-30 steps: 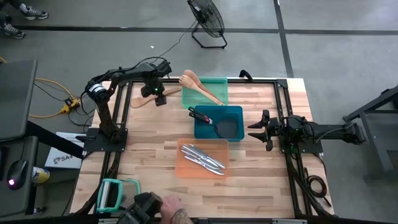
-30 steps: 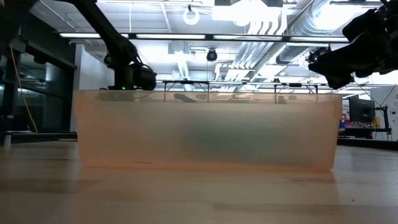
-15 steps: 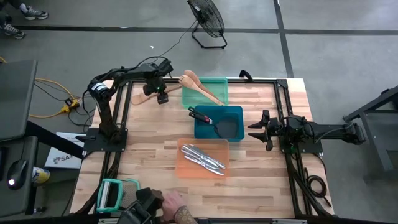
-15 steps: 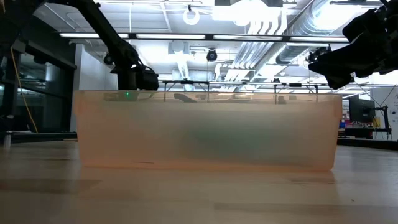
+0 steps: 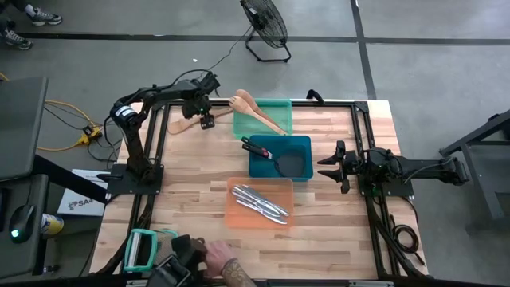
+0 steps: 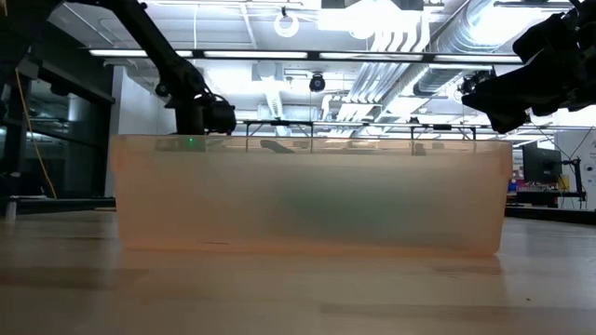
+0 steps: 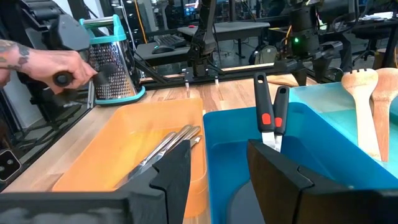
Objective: Pick & Place Kitchen Items
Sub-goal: Put the wooden serving spoon into the green bin
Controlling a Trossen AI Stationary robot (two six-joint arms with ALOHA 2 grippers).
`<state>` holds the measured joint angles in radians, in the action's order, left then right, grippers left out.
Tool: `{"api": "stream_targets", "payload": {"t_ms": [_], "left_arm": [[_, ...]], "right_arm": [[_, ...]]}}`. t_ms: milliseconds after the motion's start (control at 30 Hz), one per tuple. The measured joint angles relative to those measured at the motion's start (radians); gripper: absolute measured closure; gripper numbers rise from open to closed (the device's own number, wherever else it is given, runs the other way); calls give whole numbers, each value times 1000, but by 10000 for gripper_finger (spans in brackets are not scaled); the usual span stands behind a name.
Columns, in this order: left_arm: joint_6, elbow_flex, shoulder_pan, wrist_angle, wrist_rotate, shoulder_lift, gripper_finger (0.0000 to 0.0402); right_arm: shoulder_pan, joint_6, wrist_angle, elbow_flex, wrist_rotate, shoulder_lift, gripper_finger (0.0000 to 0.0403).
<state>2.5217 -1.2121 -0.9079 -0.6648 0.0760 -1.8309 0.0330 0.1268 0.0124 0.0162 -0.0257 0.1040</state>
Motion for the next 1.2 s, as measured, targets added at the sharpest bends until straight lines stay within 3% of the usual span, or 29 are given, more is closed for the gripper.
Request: {"api": "stream_targets", "payload": {"t_ms": [500, 633, 867, 1200], "left_arm": [[-10, -5, -12, -22, -105, -89, 156], [-25, -3, -8, -22, -96, -90, 194], [-62, -1, -7, -28, -98, -91, 321], [-110, 3, -1, -26, -78, -47, 321]], "right_arm": [[0, 0, 0, 0, 0, 0, 254], [0, 0, 0, 0, 0, 0, 254], [0, 0, 0, 0, 0, 0, 254], [0, 0, 0, 0, 0, 0, 254]]}}
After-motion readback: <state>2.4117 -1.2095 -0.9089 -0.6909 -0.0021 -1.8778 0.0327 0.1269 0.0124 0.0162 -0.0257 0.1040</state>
